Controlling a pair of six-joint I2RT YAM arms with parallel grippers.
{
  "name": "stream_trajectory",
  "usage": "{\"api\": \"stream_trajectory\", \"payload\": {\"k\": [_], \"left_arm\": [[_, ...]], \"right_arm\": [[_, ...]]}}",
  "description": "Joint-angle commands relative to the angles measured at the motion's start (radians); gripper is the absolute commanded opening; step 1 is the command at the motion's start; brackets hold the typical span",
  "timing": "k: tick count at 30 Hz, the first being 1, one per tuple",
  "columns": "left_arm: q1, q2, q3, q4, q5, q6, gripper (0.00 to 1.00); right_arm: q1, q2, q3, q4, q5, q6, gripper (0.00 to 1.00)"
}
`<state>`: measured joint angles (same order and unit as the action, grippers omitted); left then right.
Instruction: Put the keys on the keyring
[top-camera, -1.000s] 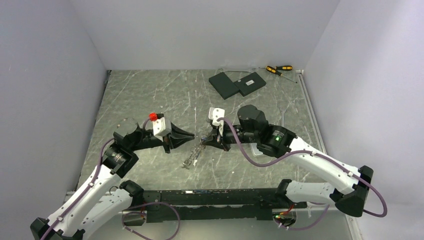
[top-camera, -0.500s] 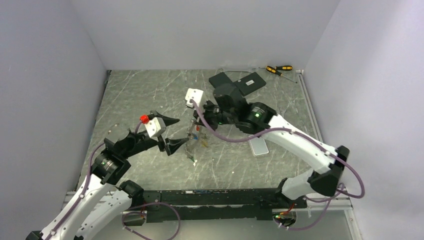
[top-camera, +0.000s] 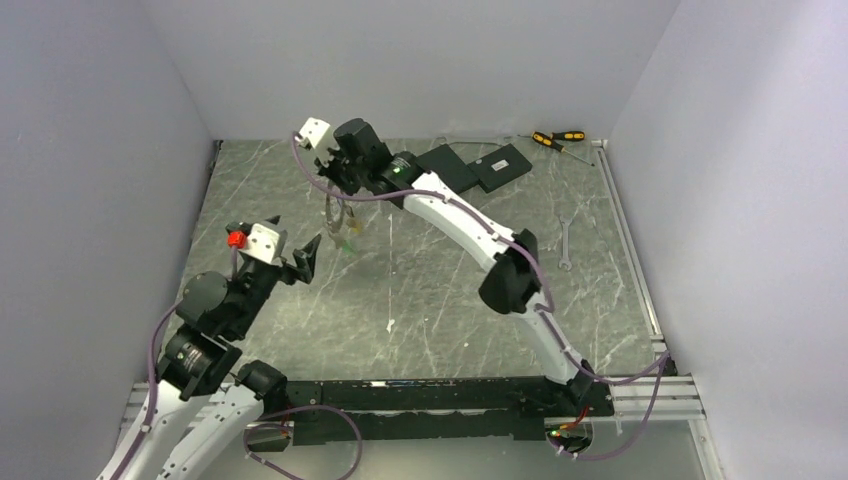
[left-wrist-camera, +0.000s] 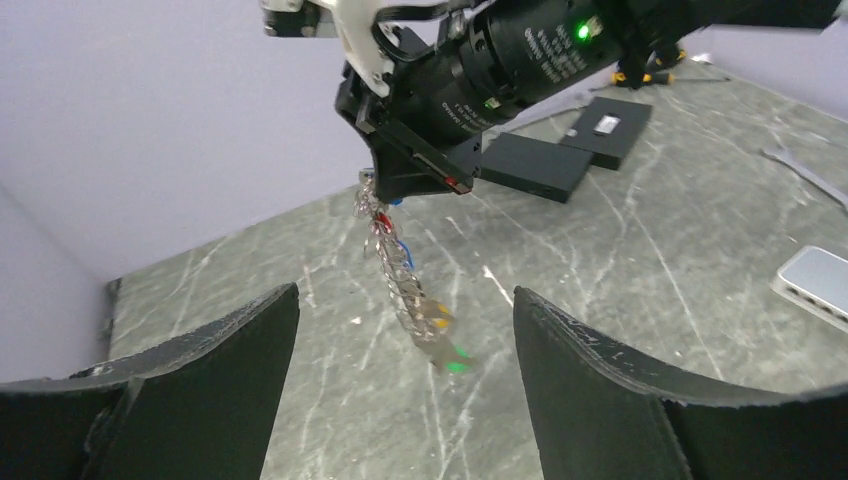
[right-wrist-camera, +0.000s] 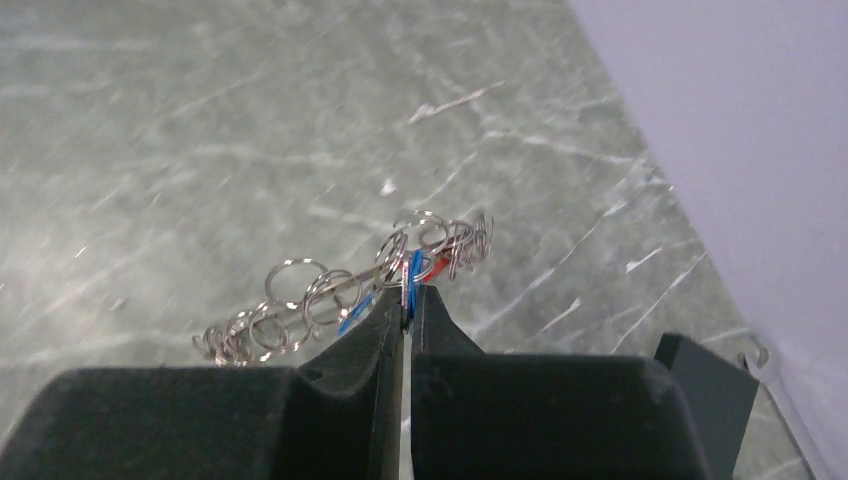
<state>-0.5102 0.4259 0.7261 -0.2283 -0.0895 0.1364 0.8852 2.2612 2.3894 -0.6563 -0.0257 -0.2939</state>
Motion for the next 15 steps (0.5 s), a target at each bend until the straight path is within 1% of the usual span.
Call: {"api": "stream_trajectory", "payload": {"k": [1, 2, 5, 6, 8, 10, 12, 15], "left_arm": [[0.01, -0.031, 0.0, 0.03, -0.133, 0.023, 0.82], [0.012, -0.033, 0.0, 0.029, -0.134, 0.024, 0.82], [0.018, -0.027, 0.004, 0.024, -0.118, 0.021, 0.82], [0.02, -0.025, 0.005, 0.024, -0.11, 0.019, 0.82], [0.025, -0.02, 0.007, 0.023, -0.097, 0.015, 0.82], [0.028, -0.016, 0.007, 0.025, -0.082, 0.01, 0.82], [0.03, -0.014, 0.007, 0.026, -0.07, 0.007, 0.82], [0.034, -0.003, 0.009, 0.025, -0.059, 0.005, 0.81]], "right_arm": [[-0.034, 0.082, 0.203, 0.063, 0.059, 0.051, 0.0], [-0.034, 0.062, 0.136, 0.094, 0.072, 0.062, 0.0], [-0.04, -0.069, -0.147, 0.205, 0.096, 0.102, 0.0], [-0.043, -0.097, -0.231, 0.217, 0.094, 0.108, 0.0], [-0.046, -0.144, -0.384, 0.228, 0.073, 0.112, 0.0], [-0.048, -0.18, -0.529, 0.231, 0.01, 0.105, 0.0], [-0.05, -0.183, -0.609, 0.191, -0.027, 0.093, 0.0], [-0.054, -0.153, -0.634, 0.068, -0.043, 0.058, 0.0]]}}
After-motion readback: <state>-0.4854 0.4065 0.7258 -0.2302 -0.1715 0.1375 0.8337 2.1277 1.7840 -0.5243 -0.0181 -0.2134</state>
